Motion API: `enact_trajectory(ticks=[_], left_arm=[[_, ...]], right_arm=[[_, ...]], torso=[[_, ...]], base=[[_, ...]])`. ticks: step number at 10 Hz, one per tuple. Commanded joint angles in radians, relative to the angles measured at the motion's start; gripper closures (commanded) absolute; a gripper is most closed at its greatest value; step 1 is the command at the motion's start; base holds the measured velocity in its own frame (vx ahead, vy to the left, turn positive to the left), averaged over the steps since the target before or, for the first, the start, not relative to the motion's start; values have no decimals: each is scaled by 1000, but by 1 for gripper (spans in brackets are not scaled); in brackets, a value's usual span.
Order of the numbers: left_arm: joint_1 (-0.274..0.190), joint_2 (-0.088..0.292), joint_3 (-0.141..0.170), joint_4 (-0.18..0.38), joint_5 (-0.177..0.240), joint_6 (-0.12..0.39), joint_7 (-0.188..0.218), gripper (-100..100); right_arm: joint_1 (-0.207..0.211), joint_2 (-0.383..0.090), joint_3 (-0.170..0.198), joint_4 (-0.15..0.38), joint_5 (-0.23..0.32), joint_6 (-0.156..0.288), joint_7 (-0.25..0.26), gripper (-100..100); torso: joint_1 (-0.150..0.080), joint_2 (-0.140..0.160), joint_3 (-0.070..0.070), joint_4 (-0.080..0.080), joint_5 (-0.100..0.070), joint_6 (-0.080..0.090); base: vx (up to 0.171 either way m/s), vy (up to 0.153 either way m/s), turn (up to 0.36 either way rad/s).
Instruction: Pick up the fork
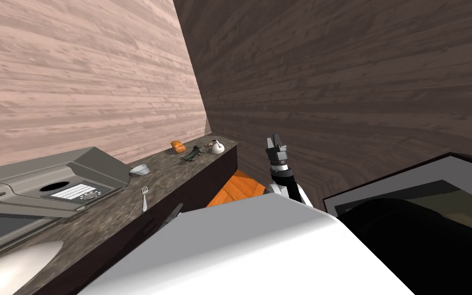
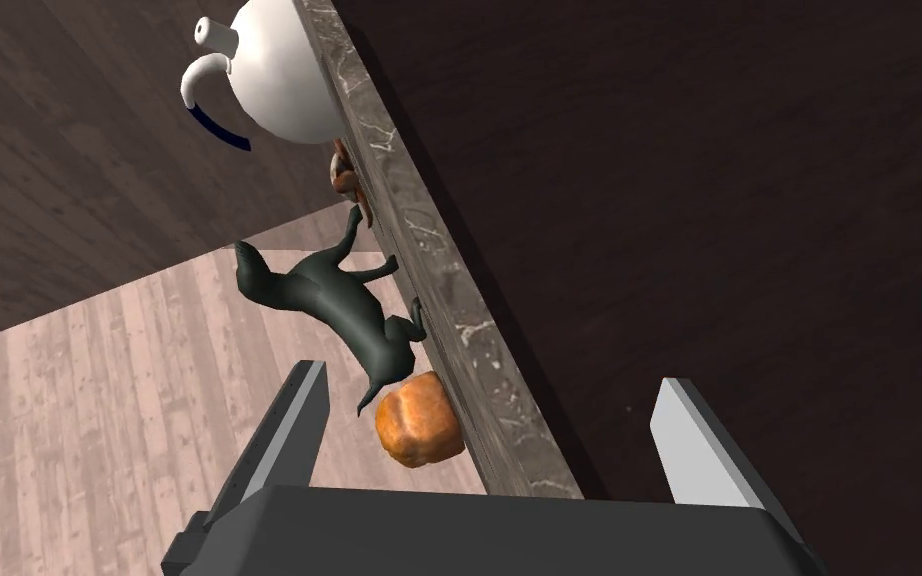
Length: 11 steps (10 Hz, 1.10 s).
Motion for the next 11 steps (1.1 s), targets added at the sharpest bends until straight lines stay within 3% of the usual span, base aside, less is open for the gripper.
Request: enact_trajectory(ticks=[1,4,5,6,7,10,11], left_arm=[[19,35,-1,11,7,15,11,-100],[90,123,-11,80,30,36,43,-100],[90,136,-11,94,30,36,43,-100],[124,173,-16,130,41,47,59,-100],[125,187,-16,134,41,47,59,-100],[189,266,-27,212,62,69,89,-100],[192,284,-27,212,62,69,89,-100]], right_arm=[[0,0,0,0,0,0,0,0],[0,0,0,0,0,0,0,0],[0,0,0,0,0,0,0,0],[0,0,0,0,0,0,0,0],[0,0,0,0,0,0,0,0],[0,0,0,0,0,0,0,0],[0,0,0,0,0,0,0,0]], torso=[[0,0,0,0,0,0],[2,0,0,0,0,0],[2,-1,0,0,0,0],[2,0,0,0,0,0],[3,-1,0,0,0,0],[3,0,0,0,0,0],[2,-1,-1,0,0,0]], base=[[39,-78,-18],[53,-76,-41],[45,-67,-20],[57,-61,-52],[54,-48,-26],[55,-61,-46],[60,-47,-21]])
